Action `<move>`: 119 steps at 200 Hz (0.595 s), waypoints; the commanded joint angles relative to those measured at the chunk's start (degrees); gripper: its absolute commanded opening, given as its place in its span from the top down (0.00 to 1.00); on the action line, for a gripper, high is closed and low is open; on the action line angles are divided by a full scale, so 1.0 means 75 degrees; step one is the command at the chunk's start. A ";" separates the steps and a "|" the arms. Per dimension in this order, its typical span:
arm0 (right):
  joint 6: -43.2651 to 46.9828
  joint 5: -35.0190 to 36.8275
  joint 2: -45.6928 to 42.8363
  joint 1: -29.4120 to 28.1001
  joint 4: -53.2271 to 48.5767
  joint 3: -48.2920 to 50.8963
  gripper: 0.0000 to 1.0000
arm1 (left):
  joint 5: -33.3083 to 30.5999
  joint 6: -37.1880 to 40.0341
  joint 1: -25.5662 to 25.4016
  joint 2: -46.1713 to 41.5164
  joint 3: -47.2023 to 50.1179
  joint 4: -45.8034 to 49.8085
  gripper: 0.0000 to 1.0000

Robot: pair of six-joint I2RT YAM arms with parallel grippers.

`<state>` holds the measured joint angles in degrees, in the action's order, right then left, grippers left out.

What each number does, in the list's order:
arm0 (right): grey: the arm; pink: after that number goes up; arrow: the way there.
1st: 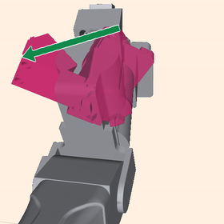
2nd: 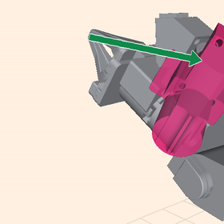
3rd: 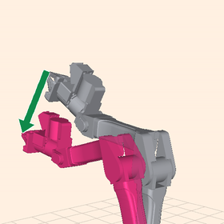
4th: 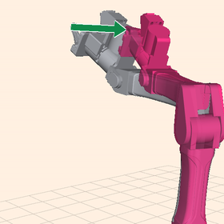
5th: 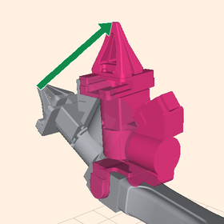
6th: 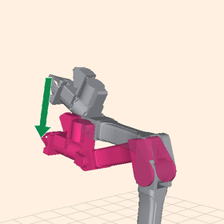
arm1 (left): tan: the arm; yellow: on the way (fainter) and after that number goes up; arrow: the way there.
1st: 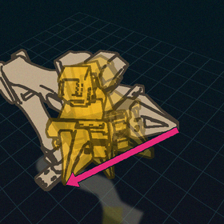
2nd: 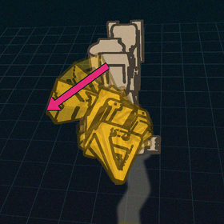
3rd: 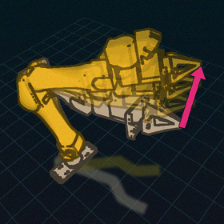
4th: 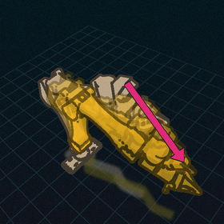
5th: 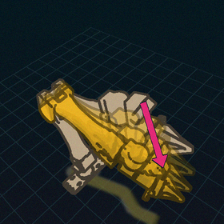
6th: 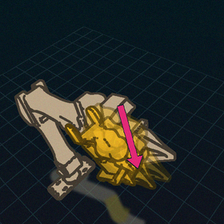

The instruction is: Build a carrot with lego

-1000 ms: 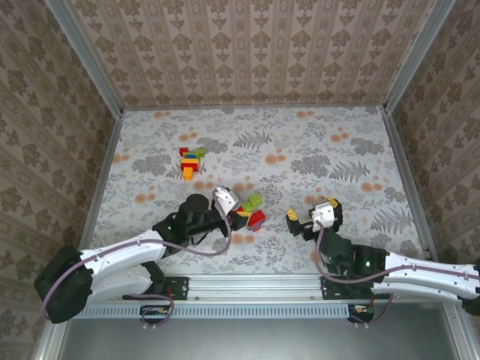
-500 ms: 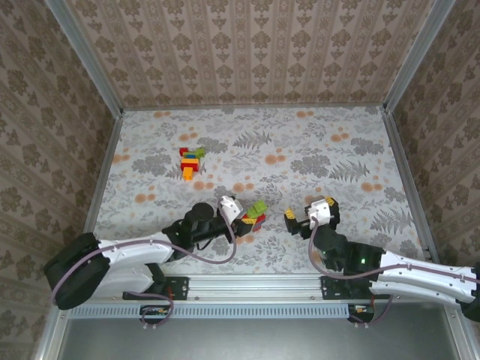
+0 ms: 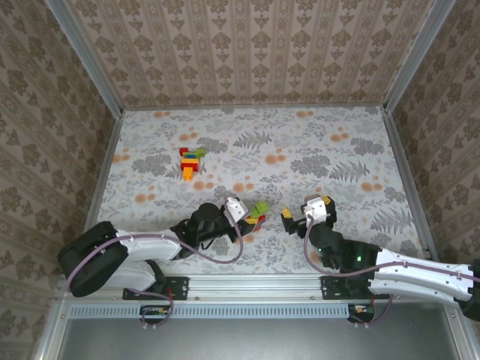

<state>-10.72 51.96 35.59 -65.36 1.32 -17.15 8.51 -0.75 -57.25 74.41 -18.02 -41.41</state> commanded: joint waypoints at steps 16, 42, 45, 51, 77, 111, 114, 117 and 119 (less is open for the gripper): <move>-0.0164 -0.0060 -0.0028 0.0081 0.0087 -0.0210 0.00 | -0.0057 0.0158 0.0056 0.0141 -0.0136 -0.0524 0.88; -0.0158 -0.0073 -0.0137 0.0107 -0.0016 -0.0207 0.00 | -0.0068 0.0159 0.0097 0.0174 -0.0160 -0.0532 0.88; -0.0162 -0.0063 -0.0156 0.0110 -0.0027 -0.0199 0.00 | -0.0069 0.0143 0.0099 0.0175 -0.0163 -0.0527 0.88; -0.0164 -0.0063 -0.0186 0.0103 -0.0042 -0.0189 0.00 | -0.0059 0.0136 0.0098 0.0193 -0.0175 -0.0525 0.88; -0.0221 -0.0084 -0.0287 0.0125 -0.0132 -0.0151 0.00 | -0.0012 0.0084 0.0098 0.0339 -0.0205 -0.0603 0.88; -0.0258 -0.0062 -0.0328 0.0145 -0.0176 -0.0137 0.00 | 0.0048 0.0001 0.0081 0.0530 -0.0232 -0.0711 0.88; -0.0258 -0.0073 -0.0328 0.0158 -0.0176 -0.0129 0.00 | 0.0038 -0.0004 0.0075 0.0547 -0.0234 -0.0723 0.88; -0.0254 -0.0083 -0.0328 0.0160 -0.0176 -0.0128 0.00 | 0.0041 -0.0005 0.0075 0.0551 -0.0234 -0.0723 0.88; -0.0248 -0.0085 -0.0331 0.0160 -0.0176 -0.0134 0.00 | 0.0047 -0.0014 0.0075 0.0557 -0.0234 -0.0730 0.88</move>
<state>-11.53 51.77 33.85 -64.62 1.02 -17.17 8.36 -0.38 -56.86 77.76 -18.35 -44.31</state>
